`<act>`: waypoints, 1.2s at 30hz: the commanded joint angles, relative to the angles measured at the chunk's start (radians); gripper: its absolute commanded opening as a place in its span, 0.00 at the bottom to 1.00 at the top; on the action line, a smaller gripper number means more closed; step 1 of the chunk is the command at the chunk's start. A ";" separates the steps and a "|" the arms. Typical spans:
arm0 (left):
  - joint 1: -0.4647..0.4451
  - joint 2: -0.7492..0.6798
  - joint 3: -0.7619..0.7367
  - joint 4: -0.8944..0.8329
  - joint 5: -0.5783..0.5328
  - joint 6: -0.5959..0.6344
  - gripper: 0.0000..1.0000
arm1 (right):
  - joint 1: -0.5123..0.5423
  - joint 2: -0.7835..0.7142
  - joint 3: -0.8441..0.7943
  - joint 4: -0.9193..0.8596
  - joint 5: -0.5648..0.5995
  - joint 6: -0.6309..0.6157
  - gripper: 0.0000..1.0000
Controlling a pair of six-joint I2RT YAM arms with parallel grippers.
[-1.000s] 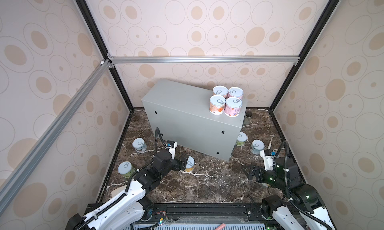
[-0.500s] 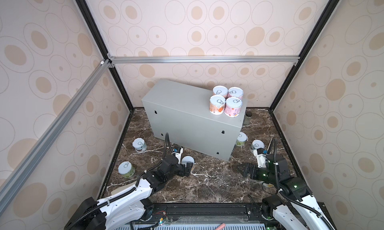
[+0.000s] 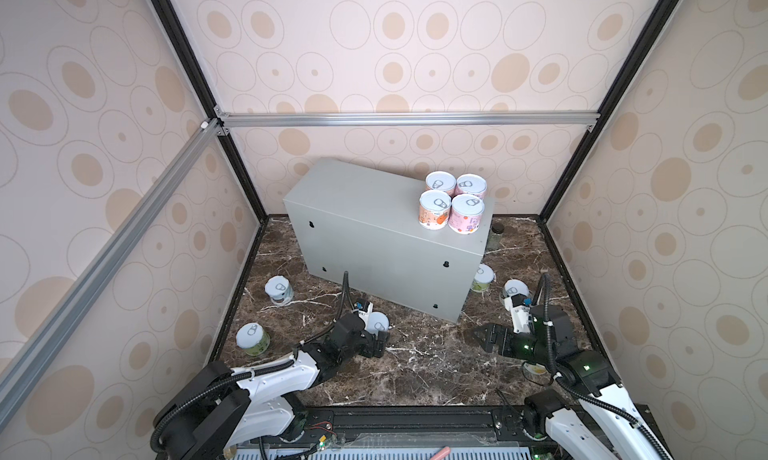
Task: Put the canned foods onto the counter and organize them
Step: 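Lower the left gripper off the cabinet to the can near the robot, then close the left gripper around the yellow-labelled can on the table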
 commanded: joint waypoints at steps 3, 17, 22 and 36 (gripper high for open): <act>-0.011 0.075 -0.032 0.180 -0.033 -0.023 0.91 | 0.003 -0.003 -0.003 0.043 0.005 0.001 0.99; -0.084 0.302 -0.025 0.466 -0.123 0.013 0.84 | 0.004 -0.001 0.012 0.017 0.026 -0.027 0.99; -0.116 0.313 0.000 0.446 -0.170 0.027 0.78 | 0.004 0.001 0.022 0.013 0.023 -0.033 0.99; -0.194 0.170 -0.061 0.442 -0.265 -0.017 0.68 | 0.004 -0.009 0.016 0.018 -0.004 -0.023 0.99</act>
